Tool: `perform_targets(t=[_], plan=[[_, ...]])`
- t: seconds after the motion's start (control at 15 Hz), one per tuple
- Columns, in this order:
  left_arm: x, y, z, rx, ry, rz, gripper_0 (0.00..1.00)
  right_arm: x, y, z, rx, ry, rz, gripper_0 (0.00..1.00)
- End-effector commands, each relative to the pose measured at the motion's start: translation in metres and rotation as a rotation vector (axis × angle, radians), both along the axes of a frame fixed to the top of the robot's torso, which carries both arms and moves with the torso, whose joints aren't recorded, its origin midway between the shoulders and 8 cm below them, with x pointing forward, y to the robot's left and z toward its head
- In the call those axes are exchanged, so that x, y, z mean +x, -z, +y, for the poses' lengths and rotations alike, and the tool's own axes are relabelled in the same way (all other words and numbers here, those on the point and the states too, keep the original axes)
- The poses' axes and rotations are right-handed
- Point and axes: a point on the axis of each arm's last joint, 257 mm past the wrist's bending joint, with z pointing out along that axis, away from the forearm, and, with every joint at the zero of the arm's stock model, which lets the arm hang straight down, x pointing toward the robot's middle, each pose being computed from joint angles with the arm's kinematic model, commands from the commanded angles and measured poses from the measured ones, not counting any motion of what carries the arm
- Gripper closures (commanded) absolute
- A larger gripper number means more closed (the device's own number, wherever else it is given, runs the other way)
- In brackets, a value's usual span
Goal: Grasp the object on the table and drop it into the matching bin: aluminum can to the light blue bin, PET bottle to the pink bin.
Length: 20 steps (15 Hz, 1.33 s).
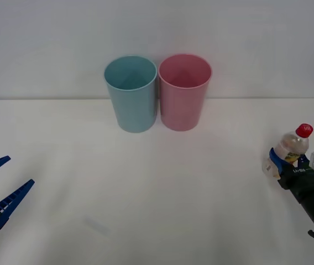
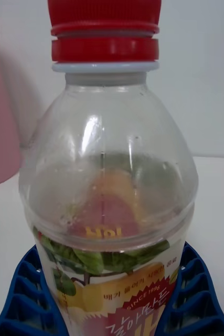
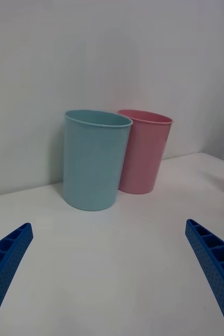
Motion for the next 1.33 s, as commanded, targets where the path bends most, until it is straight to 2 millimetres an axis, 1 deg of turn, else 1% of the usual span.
perform_targets(t=[0.07, 0.27, 0.47, 0.53, 0.73, 1.07, 1.2, 1.33], plan=[[0.000, 0.000, 0.000, 0.000, 0.000, 0.000, 0.00, 0.000, -0.015, 0.007, -0.008, -0.025, -0.023, 1.00], [0.000, 0.000, 0.000, 0.000, 0.000, 0.000, 0.00, 0.000, -0.039, 0.017, 0.020, -0.069, -0.043, 1.00], [0.000, 0.000, 0.000, 0.000, 0.000, 0.000, 0.00, -0.001, -0.078, 0.032, 0.066, -0.131, -0.079, 1.00], [0.000, 0.000, 0.000, 0.000, 0.000, 0.000, 0.00, -0.002, -0.088, 0.039, 0.095, -0.159, -0.085, 1.00], [0.000, 0.000, 0.000, 0.000, 0.000, 0.000, 0.00, -0.006, -0.127, 0.059, 0.174, -0.244, -0.104, 1.00], [0.000, 0.000, 0.000, 0.000, 0.000, 0.000, 0.00, -0.015, -0.185, 0.081, 0.273, -0.363, -0.110, 1.00], [0.000, 0.000, 0.000, 0.000, 0.000, 0.000, 0.00, -0.014, -0.208, 0.089, 0.272, -0.407, -0.114, 1.00], [0.000, 0.000, 0.000, 0.000, 0.000, 0.000, 0.00, -0.008, -0.228, 0.093, 0.217, -0.435, -0.135, 1.00]])
